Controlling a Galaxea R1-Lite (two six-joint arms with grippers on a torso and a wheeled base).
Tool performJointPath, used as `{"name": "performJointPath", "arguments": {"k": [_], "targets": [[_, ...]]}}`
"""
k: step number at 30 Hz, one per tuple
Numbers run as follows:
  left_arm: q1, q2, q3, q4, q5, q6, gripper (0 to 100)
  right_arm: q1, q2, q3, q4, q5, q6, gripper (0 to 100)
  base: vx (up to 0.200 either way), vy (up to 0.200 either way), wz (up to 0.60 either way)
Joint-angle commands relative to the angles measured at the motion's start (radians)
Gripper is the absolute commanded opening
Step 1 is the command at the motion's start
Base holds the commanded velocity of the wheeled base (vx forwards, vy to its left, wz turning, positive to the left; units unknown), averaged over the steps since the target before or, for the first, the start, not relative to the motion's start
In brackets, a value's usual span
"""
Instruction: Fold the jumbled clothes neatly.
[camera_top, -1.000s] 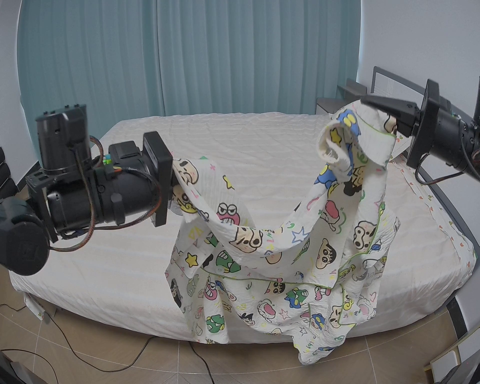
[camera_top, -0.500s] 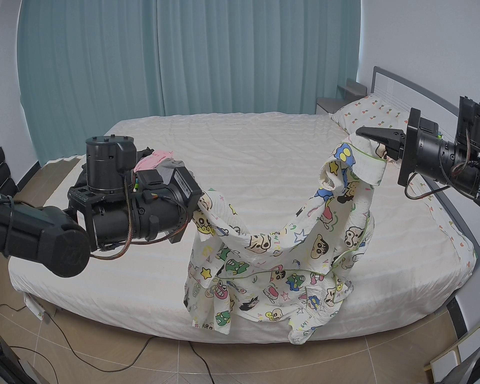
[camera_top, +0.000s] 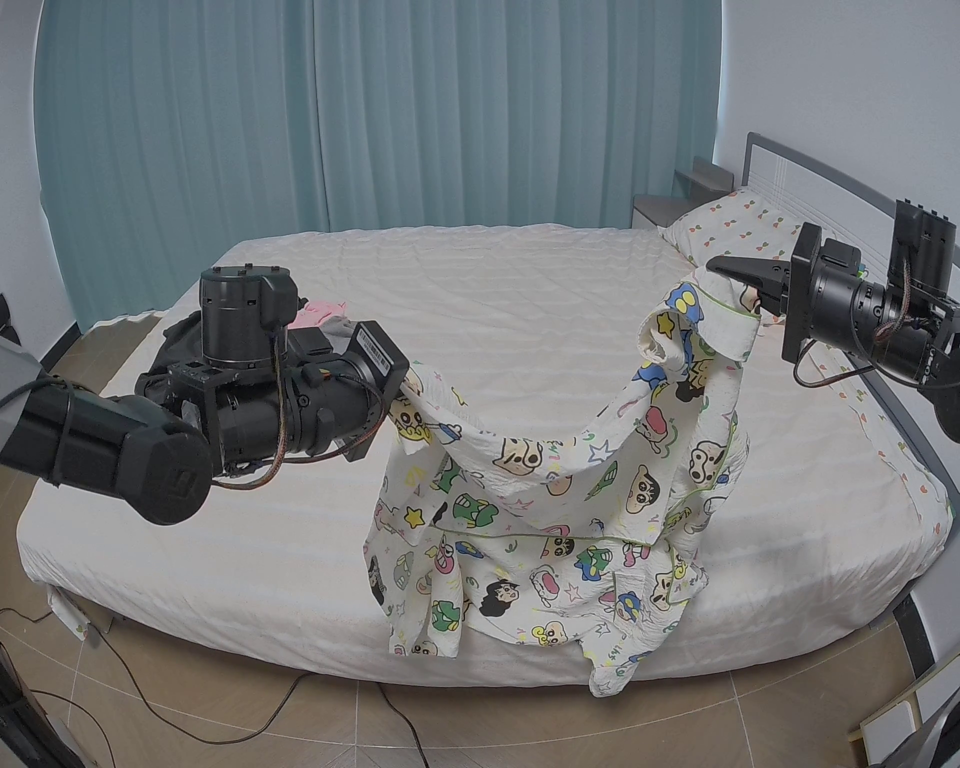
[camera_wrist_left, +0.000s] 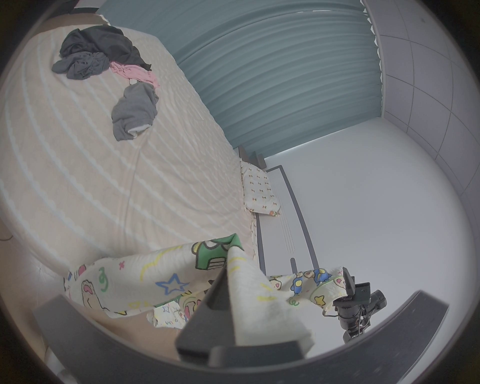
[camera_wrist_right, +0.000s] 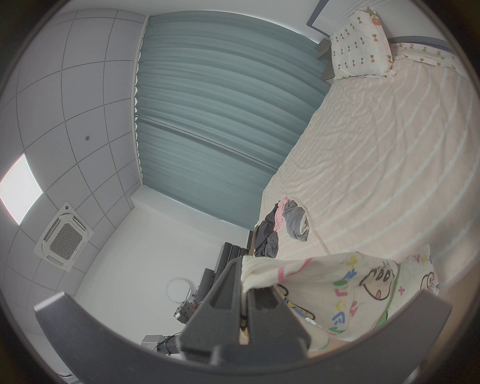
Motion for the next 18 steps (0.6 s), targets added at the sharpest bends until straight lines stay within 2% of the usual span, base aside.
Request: {"name": "performJointPath", "arguments": {"k": [1,4,10,18], "targets": [[0.013,0.046,-0.039,-0.003,0.024,0.041,0,-0.022,0.062,-0.026,-0.001,-0.003,-0.020,0,0.200,0.000,0.00],[0.013,0.072,-0.074,-0.003,0.064,0.054,0,-0.029,0.090,-0.043,-0.003,-0.022,-0.038,0,0.200,0.000,0.00],[0.022,0.129,-0.134,-0.001,0.068,0.065,0,-0.033,0.139,-0.112,-0.001,-0.046,-0.072,0,0.200,0.000,0.00],[0.042,0.264,-0.234,0.005,0.105,0.162,0,-0.035,0.234,-0.179,0.001,-0.048,-0.095,0,0.200,0.000,0.00]]}}
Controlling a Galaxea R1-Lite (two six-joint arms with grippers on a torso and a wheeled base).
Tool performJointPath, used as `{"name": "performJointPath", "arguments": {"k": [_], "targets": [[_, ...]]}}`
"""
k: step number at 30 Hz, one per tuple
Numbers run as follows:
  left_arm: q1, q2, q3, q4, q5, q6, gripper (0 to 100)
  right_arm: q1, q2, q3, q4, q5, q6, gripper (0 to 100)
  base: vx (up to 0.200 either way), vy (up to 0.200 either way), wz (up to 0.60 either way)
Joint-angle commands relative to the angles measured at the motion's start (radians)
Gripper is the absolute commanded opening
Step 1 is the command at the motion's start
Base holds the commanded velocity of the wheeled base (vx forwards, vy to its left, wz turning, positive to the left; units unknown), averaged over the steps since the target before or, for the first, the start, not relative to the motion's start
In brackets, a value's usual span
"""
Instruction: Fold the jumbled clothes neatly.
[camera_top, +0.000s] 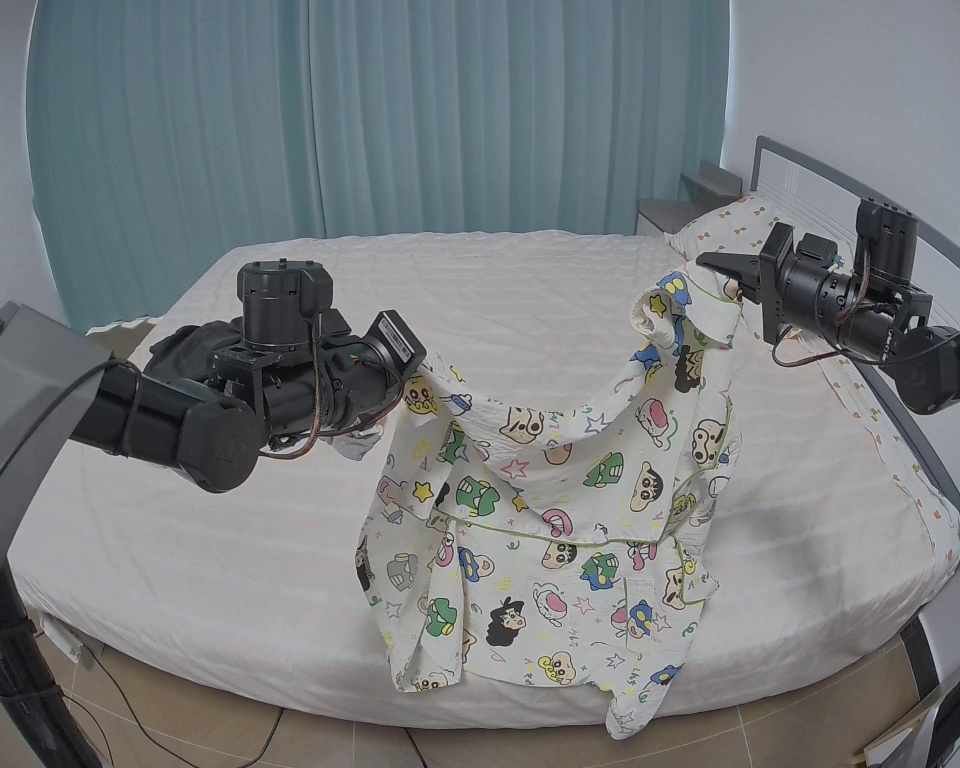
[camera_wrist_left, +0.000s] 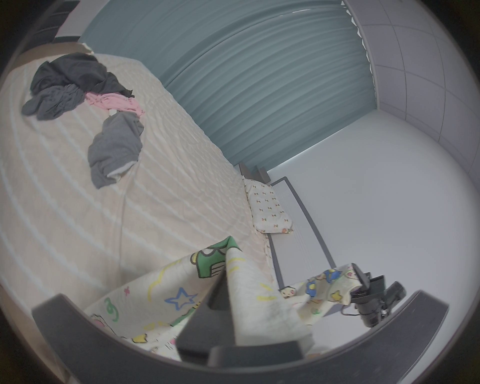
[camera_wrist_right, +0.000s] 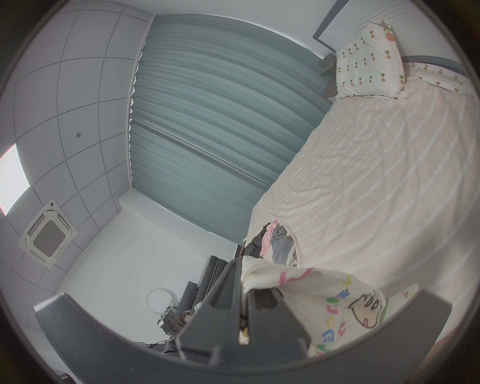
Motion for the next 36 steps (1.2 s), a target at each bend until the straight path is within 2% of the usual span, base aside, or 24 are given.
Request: {"name": "performJointPath", "arguments": {"k": [1,4,8,11,15,17,24,32,36], "targets": [[0.017,0.113,-0.074,0.006,0.022,0.029,0,0.000,0.092,-0.029,-0.002,-0.001,-0.020,0,0.200,0.000,0.00],[0.027,0.155,-0.112,0.009,0.022,0.041,0,-0.008,0.150,-0.062,0.000,-0.007,-0.051,0,0.200,0.000,0.00],[0.031,0.208,-0.147,0.009,0.023,0.074,0,-0.017,0.221,-0.118,0.000,-0.049,-0.061,0,0.000,0.000,0.00],[0.034,0.241,-0.153,0.007,0.031,0.104,0,-0.013,0.247,-0.127,0.000,-0.053,-0.061,0,0.000,0.000,0.00],[0.042,0.282,-0.186,0.007,0.068,0.133,0,-0.013,0.276,-0.144,-0.003,-0.078,-0.061,0,0.000,0.000,0.00],[0.047,0.313,-0.230,0.009,0.118,0.138,0,-0.011,0.307,-0.173,-0.002,-0.124,-0.064,0,0.000,0.000,0.00],[0.057,0.354,-0.273,0.010,0.134,0.159,0,-0.006,0.350,-0.207,-0.015,-0.168,-0.069,0,0.000,0.000,0.00],[0.062,0.362,-0.291,0.009,0.147,0.162,0,-0.006,0.362,-0.210,-0.018,-0.178,-0.072,0,0.000,0.000,0.00],[0.062,0.368,-0.291,0.007,0.146,0.179,0,-0.006,0.365,-0.210,-0.018,-0.179,-0.074,0,0.200,0.000,0.00]]}}
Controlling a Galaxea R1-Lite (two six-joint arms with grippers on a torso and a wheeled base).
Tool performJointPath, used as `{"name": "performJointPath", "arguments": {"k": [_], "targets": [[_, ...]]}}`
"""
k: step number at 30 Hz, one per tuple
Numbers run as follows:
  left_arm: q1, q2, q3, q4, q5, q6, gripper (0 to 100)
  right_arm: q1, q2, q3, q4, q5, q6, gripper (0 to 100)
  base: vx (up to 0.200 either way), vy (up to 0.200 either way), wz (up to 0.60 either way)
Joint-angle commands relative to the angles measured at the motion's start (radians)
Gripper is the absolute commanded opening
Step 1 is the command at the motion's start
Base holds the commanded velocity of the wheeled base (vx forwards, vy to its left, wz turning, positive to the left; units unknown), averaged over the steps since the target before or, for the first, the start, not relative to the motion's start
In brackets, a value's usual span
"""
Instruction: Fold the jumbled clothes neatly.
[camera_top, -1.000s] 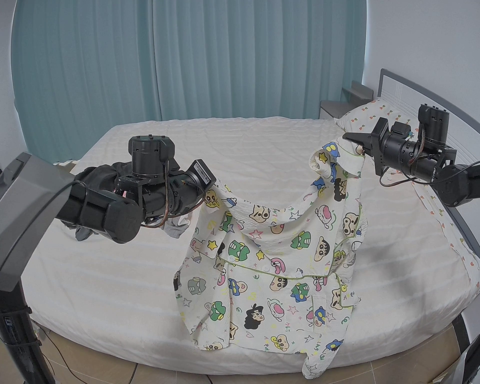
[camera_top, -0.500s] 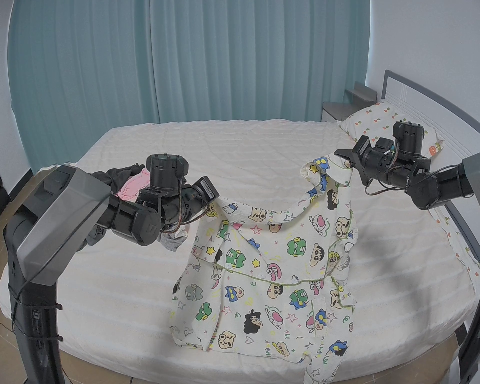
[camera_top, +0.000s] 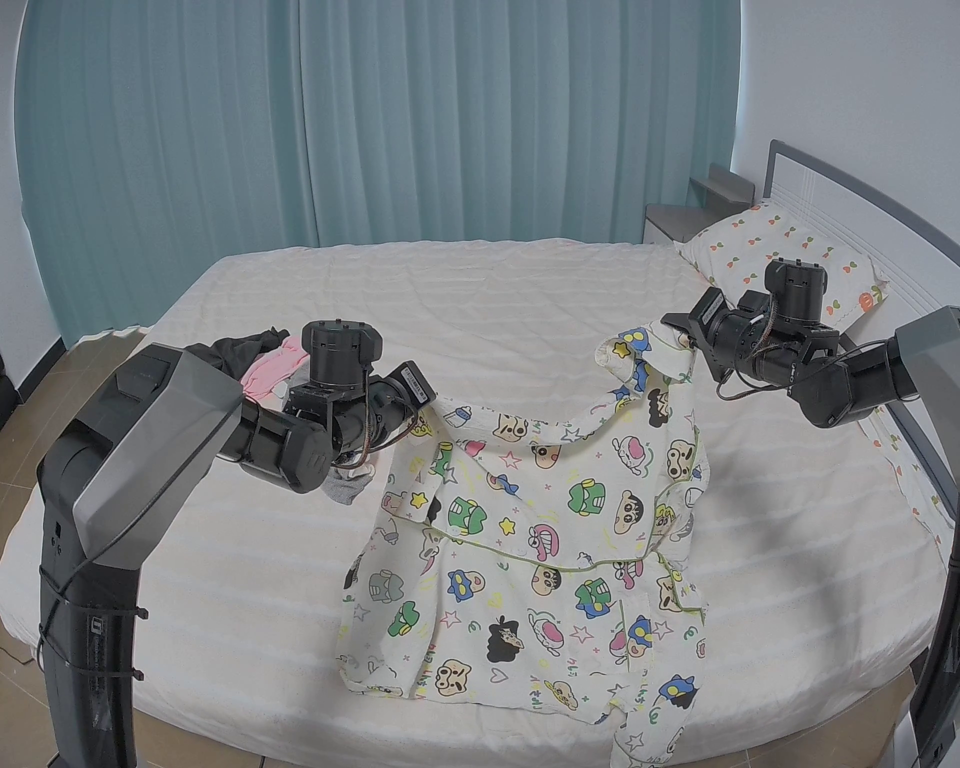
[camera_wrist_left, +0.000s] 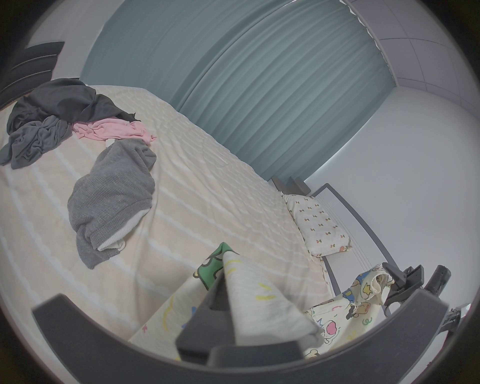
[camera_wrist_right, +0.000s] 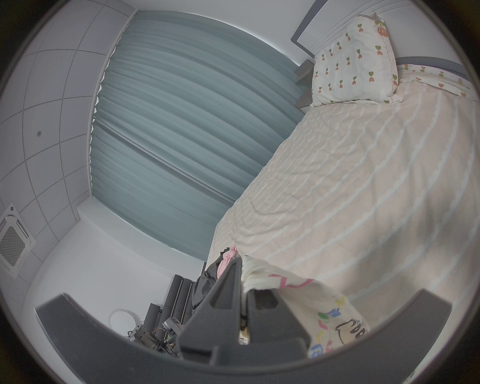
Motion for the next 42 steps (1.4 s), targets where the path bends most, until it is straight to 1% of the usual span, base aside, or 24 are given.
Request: {"name": "performJointPath", "arguments": {"k": [1,10,16,17,19,24,25,26,27,28,29,30,36,38,42], "targets": [[0.000,0.012,-0.002,0.000,-0.001,0.018,0,0.000,0.007,-0.001,-0.001,0.000,-0.001,0,0.200,0.000,0.00],[-0.003,0.038,-0.014,-0.001,0.003,0.033,0,0.000,0.033,0.010,-0.039,-0.001,-0.023,0,0.200,0.000,0.00],[-0.004,0.058,-0.014,0.000,0.008,0.044,0,0.002,0.059,0.023,-0.038,0.000,-0.049,0,0.000,0.000,0.00],[-0.006,0.080,-0.010,0.002,0.009,0.079,0,0.002,0.083,0.037,-0.036,0.000,-0.080,0,0.000,0.000,0.00],[-0.004,0.101,-0.014,0.002,0.011,0.107,0,0.007,0.106,0.043,-0.036,-0.001,-0.103,0,0.000,0.000,0.00],[0.000,0.127,-0.025,0.002,0.026,0.126,0,0.013,0.143,0.033,-0.039,-0.012,-0.109,0,0.000,0.000,0.00],[0.005,0.164,-0.071,0.000,0.071,0.128,0,0.023,0.185,0.000,-0.045,-0.058,-0.109,0,0.000,0.000,0.00],[0.005,0.167,-0.074,0.000,0.074,0.128,0,0.023,0.186,-0.003,-0.047,-0.058,-0.109,0,0.000,0.000,0.00],[0.013,0.196,-0.117,0.000,0.121,0.128,0,0.031,0.212,-0.023,-0.056,-0.086,-0.109,0,0.000,0.000,0.00],[0.013,0.199,-0.120,0.000,0.124,0.128,0,0.033,0.214,-0.023,-0.058,-0.087,-0.109,0,0.000,0.000,0.00],[0.022,0.228,-0.161,0.000,0.161,0.128,0,0.039,0.234,-0.030,-0.076,-0.107,-0.110,0,0.000,0.000,0.00],[0.027,0.244,-0.183,0.002,0.176,0.128,0,0.043,0.243,-0.035,-0.088,-0.115,-0.110,0,0.000,0.000,0.00],[0.043,0.273,-0.215,0.002,0.190,0.128,0,0.054,0.286,-0.079,-0.099,-0.143,-0.112,0,0.000,0.000,0.00],[0.048,0.284,-0.221,0.002,0.190,0.128,0,0.054,0.317,-0.119,-0.111,-0.176,-0.112,0,0.000,0.000,0.00],[0.053,0.308,-0.249,0.002,0.192,0.130,0,0.059,0.347,-0.136,-0.116,-0.189,-0.118,0,0.000,0.000,0.00]]}}
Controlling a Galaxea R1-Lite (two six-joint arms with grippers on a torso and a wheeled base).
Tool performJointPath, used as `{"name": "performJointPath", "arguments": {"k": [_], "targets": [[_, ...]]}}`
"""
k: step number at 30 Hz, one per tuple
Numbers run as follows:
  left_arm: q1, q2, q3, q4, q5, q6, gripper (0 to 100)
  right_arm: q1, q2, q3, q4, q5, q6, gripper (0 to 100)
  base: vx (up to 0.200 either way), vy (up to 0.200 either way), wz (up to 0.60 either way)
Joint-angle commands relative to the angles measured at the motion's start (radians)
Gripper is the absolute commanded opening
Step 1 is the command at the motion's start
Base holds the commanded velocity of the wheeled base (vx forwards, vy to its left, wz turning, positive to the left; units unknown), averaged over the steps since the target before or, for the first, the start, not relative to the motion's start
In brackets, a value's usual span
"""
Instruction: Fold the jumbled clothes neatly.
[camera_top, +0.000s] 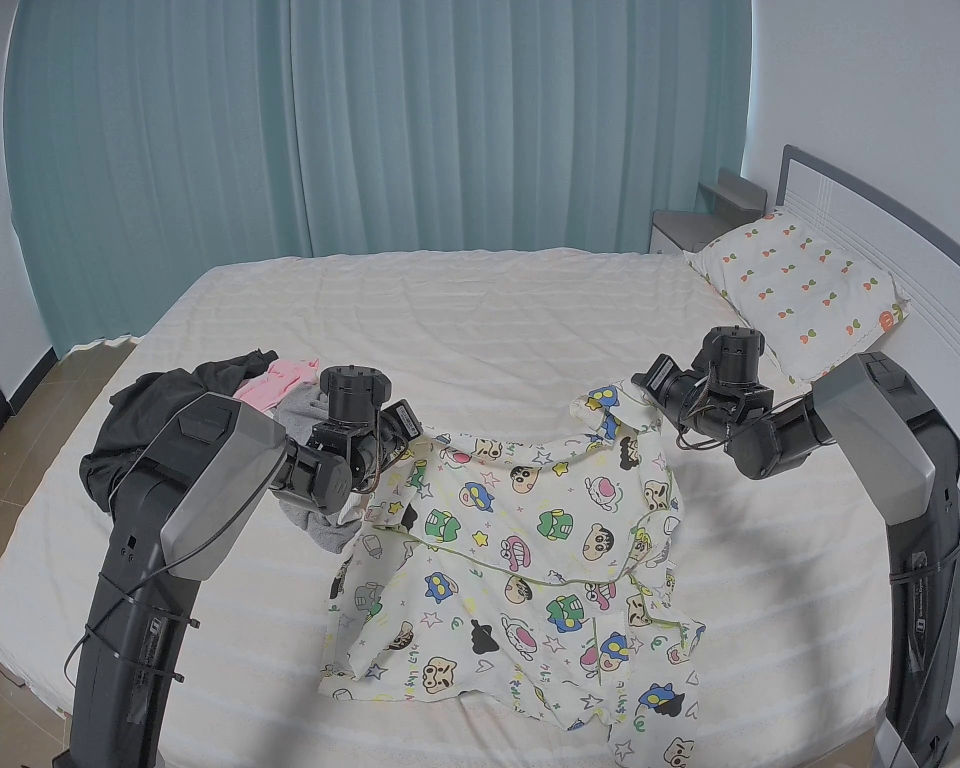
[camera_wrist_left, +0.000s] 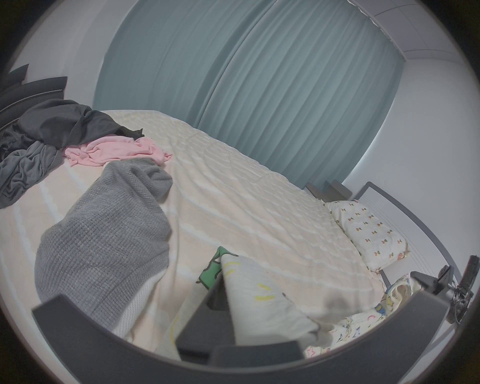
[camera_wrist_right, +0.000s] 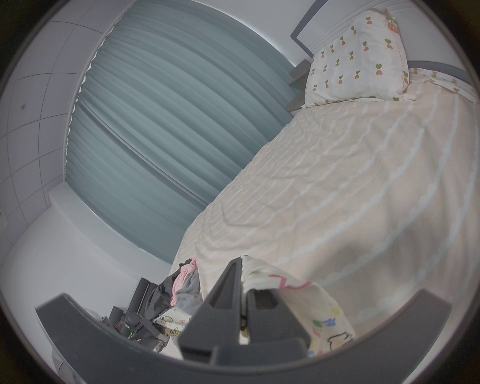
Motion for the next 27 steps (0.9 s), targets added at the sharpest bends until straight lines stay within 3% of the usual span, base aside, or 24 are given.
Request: {"name": "performJointPath", "arguments": {"k": [1,12,13,23,27], "targets": [[0.010,0.046,-0.033,-0.001,0.001,0.001,0,0.006,0.063,-0.030,-0.004,-0.007,-0.004,0,0.000,0.000,0.00],[0.039,0.107,-0.122,0.004,0.047,-0.001,0,0.020,0.141,-0.164,0.000,-0.040,-0.002,0,0.000,0.000,0.00],[0.042,0.113,-0.130,0.004,0.048,-0.001,0,0.018,0.145,-0.176,0.006,-0.040,-0.002,100,0.000,0.000,0.00],[0.068,0.142,-0.159,0.004,0.054,-0.001,0,-0.008,0.234,-0.325,0.076,-0.041,0.021,100,0.000,0.000,0.00],[0.083,0.165,-0.199,0.005,0.057,-0.001,0,-0.020,0.254,-0.388,0.095,-0.046,0.088,100,0.000,0.000,0.00]]}}
